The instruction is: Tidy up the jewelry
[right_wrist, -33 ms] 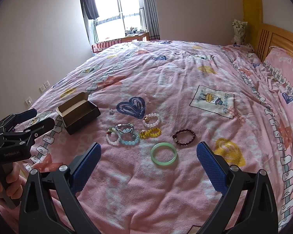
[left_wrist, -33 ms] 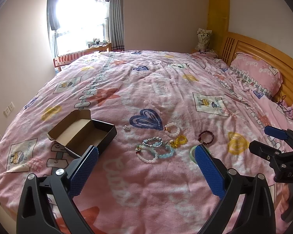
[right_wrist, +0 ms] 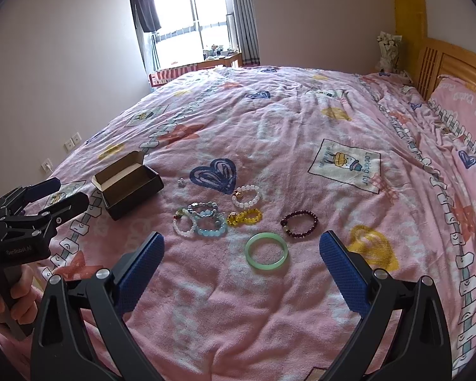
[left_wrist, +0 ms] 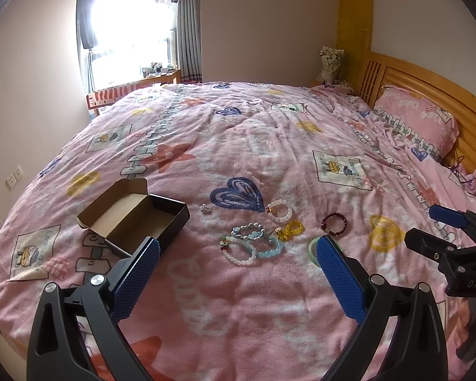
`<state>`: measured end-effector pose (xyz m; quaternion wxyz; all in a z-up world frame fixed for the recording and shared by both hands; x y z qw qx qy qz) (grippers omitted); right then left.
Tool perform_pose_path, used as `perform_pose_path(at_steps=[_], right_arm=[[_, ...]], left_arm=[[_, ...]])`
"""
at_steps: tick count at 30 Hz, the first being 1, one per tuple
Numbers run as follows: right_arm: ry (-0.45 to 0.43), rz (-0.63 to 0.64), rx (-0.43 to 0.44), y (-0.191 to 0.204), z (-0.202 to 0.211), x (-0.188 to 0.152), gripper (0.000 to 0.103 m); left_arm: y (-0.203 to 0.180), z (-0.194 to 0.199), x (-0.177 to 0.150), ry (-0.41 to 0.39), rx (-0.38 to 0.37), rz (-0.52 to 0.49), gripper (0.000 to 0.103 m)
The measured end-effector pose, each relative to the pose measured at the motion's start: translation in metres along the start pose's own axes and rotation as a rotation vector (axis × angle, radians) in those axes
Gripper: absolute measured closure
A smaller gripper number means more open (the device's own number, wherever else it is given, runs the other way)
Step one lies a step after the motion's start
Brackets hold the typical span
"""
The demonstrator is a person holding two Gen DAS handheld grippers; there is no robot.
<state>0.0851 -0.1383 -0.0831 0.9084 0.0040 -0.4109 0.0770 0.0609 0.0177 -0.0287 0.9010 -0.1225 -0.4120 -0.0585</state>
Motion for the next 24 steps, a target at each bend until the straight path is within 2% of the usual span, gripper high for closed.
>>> perform_pose_path(at_steps=[24], right_arm=[[-0.028, 0.003, 0.025, 0.001, 0.011, 0.002, 0.007]], left_arm=[[-0.002, 0.011, 0.001, -0.021, -0.006, -0.011, 0.006]])
Point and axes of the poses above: each gripper's, at about its wrist camera, not at the fingertips, and z roughly against the way its jaws point, y to its left, x to its top, the point moved 8 cm from there along -z, roughly the way its jaws point, and after that the axes turned 15 degrees about -x, right-handed, at the moved point
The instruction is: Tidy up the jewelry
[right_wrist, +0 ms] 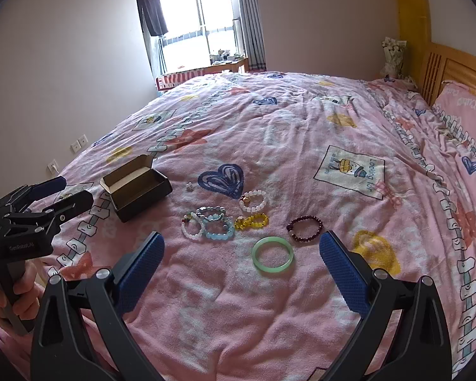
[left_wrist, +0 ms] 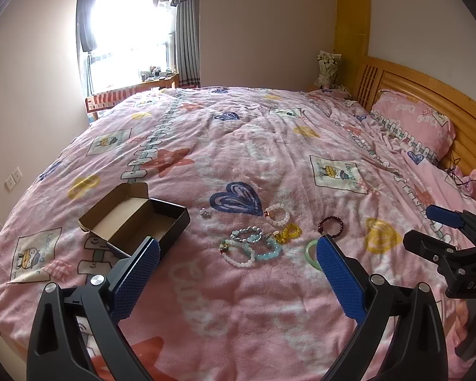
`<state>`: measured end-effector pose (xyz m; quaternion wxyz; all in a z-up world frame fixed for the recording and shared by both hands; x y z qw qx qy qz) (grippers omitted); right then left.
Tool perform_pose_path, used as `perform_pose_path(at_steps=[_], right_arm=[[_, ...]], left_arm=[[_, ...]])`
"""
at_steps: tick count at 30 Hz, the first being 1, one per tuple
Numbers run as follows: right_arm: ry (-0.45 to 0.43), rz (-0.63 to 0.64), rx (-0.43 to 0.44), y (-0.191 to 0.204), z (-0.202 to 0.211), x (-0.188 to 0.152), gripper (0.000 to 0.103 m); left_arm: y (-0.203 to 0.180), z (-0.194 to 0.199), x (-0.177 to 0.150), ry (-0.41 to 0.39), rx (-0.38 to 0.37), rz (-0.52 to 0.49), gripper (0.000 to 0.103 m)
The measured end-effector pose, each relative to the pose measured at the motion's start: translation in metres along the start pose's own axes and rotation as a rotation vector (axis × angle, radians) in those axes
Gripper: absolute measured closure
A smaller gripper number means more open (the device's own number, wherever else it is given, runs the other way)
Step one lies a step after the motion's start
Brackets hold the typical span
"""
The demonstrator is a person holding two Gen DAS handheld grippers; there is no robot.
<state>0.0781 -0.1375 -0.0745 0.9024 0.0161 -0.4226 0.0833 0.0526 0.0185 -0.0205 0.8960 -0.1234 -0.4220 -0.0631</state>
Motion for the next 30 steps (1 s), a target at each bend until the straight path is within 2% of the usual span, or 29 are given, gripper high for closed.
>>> perform_pose_path(at_steps=[30], right_arm=[[-0.010, -0.007, 0.000, -0.0032, 0.0039, 0.0027, 0.007]], left_arm=[[-0.0023, 0.0002, -0.0020, -0.003, 0.000, -0.002, 0.006]])
Point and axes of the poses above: each gripper's, at about its wrist camera, not at the fingertips, and z roughly against the way its jaws point, y to its left, x to its top, the point moved 8 cm from there along -z, roughly the way its jaws point, and after that the axes turned 15 degrees about -x, right-handed, at the moved point
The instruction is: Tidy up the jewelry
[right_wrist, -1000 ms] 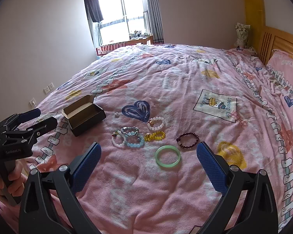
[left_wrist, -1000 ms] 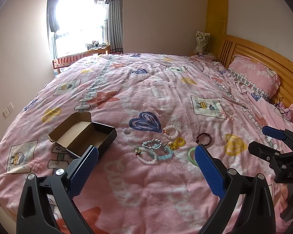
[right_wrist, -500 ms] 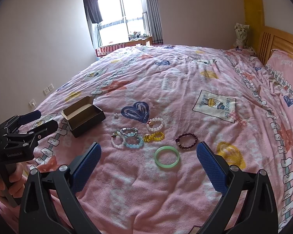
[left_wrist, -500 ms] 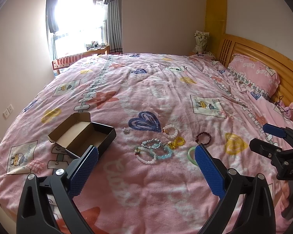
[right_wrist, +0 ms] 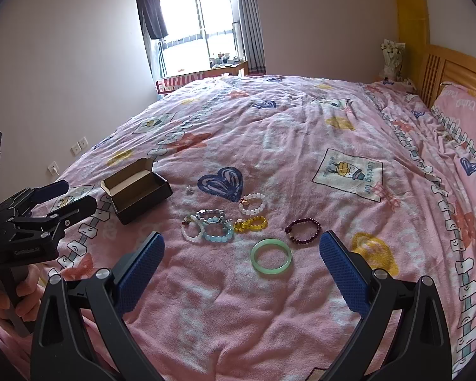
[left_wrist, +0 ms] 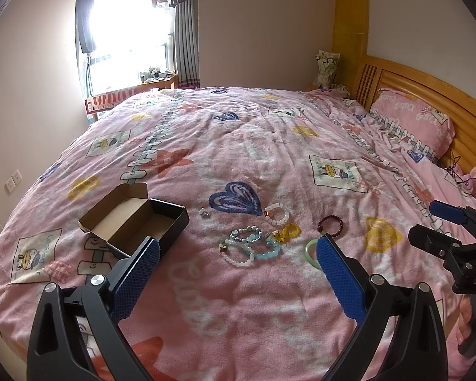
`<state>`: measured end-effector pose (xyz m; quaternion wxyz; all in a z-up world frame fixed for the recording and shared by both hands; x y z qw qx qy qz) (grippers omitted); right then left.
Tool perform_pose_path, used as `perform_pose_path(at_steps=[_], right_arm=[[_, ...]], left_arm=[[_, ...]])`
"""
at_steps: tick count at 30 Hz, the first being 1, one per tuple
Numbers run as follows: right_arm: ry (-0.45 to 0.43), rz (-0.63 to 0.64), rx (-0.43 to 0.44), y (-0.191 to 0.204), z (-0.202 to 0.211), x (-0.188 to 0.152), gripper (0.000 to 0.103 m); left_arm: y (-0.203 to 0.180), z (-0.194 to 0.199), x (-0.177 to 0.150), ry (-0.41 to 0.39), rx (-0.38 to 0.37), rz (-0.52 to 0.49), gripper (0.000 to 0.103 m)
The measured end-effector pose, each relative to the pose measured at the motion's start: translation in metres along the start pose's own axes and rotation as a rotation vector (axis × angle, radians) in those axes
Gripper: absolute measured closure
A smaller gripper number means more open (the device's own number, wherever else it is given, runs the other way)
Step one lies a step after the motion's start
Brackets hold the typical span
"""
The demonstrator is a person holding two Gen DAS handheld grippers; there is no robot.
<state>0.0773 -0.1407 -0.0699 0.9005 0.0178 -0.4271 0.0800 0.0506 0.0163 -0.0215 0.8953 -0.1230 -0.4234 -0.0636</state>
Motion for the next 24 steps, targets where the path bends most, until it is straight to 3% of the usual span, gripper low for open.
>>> perform_pose_path(at_steps=[11, 16, 24], right_arm=[[0.004, 0.000, 0.007, -0.001, -0.002, 0.000, 0.007], [0.039, -0.016, 0.021, -0.007, -0.025, 0.000, 0.007], [0.114, -0.019, -0.127, -0.040, -0.104, -0.016, 0.007]], left_arm=[[0.001, -0.001, -0.001, 0.002, 0.000, 0.001, 0.006], [0.010, -0.012, -0.002, 0.021, -0.014, 0.026, 0.006], [0.055, -0.077, -0.007, 0.117, 0.000, 0.103, 0.006]])
Point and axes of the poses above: each gripper's, at about its wrist camera, not at the fingertips, and z roughly against the way its jaws point, y to its left, x to its top, the point moved 8 cm from there along -z, roughly the way its jaws point, and after that the axes turned 15 degrees about -x, right-handed, at the moved point
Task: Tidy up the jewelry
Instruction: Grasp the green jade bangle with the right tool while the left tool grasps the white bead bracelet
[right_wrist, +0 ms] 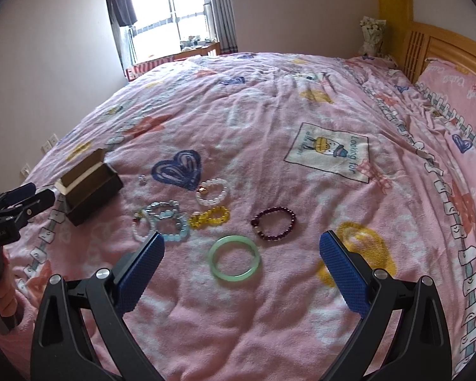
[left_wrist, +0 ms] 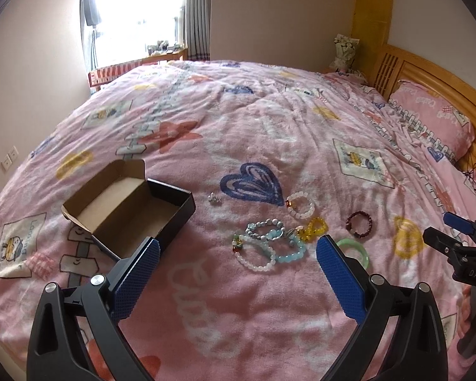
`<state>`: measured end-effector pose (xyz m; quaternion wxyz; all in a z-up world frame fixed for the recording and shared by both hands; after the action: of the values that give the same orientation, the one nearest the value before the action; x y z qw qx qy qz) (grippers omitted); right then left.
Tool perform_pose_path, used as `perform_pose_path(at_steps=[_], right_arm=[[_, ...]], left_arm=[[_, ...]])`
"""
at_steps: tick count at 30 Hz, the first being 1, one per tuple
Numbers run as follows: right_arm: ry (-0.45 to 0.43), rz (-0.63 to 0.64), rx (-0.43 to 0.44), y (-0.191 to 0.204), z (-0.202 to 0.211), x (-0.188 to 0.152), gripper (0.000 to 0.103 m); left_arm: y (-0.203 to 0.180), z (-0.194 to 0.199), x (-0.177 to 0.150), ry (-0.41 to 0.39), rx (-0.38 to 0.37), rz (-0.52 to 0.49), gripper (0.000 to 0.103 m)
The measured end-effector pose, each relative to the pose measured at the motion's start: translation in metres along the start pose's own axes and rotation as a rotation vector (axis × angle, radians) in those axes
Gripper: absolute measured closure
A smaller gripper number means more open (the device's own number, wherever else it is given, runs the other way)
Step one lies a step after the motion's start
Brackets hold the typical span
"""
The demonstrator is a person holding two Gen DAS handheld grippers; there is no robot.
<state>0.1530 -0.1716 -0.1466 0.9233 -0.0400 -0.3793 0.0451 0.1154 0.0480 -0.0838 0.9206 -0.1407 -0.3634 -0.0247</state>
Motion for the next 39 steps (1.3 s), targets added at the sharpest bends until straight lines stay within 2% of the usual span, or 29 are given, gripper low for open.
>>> perform_pose_path(at_steps=[3, 5, 8, 11, 14, 16, 18, 22, 27, 30, 35, 39], right_arm=[[0.079, 0.010, 0.072, 0.002, -0.034, -0.013, 0.007], [0.138, -0.047, 0.129, 0.001, -0.054, -0.022, 0.007], [0.206, -0.050, 0.106, 0.004, -0.077, -0.035, 0.007], [0.252, -0.068, 0.145, 0.012, -0.092, -0.043, 0.007], [0.287, -0.088, 0.193, 0.020, -0.102, -0.049, 0.015], [0.310, -0.080, 0.189, 0.025, -0.109, -0.053, 0.029], [0.324, -0.065, 0.187, 0.029, -0.116, -0.057, 0.031], [0.344, -0.061, 0.187, 0.033, -0.128, -0.064, 0.046], [0.336, -0.043, 0.176, 0.035, -0.134, -0.067, 0.056], [0.329, -0.040, 0.163, 0.033, -0.137, -0.068, 0.062], [0.303, -0.023, 0.130, 0.032, -0.137, -0.069, 0.072], [0.287, -0.037, 0.130, 0.029, -0.135, -0.067, 0.081]], left_arm=[[0.017, -0.036, -0.010, 0.094, -0.064, 0.077, 0.006], [0.023, -0.055, -0.017, 0.136, -0.098, 0.114, 0.006], [0.030, -0.078, -0.026, 0.194, -0.120, 0.148, 0.010], [0.035, -0.096, -0.035, 0.245, -0.135, 0.186, 0.019], [0.040, -0.110, -0.041, 0.280, -0.143, 0.216, 0.024], [0.044, -0.119, -0.042, 0.298, -0.149, 0.230, 0.029], [0.046, -0.128, -0.043, 0.310, -0.159, 0.241, 0.032], [0.050, -0.146, -0.046, 0.334, -0.146, 0.241, 0.038], [0.057, -0.156, -0.047, 0.332, -0.127, 0.232, 0.044], [0.063, -0.155, -0.047, 0.329, -0.103, 0.230, 0.057], [0.073, -0.149, -0.048, 0.313, -0.086, 0.255, 0.086], [0.076, -0.144, -0.047, 0.293, -0.102, 0.266, 0.088]])
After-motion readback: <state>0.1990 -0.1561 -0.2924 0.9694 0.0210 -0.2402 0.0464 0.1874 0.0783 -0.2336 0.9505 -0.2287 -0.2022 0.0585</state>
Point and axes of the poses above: each gripper's, at about its wrist camera, not at the fingertips, and z roughly against the way its jaws point, y to its left, x to its top, the point moved 8 cm from there along -z, roughly the way its jaws point, and after that the axes turned 15 degrees about -x, right-handed, at the moved point
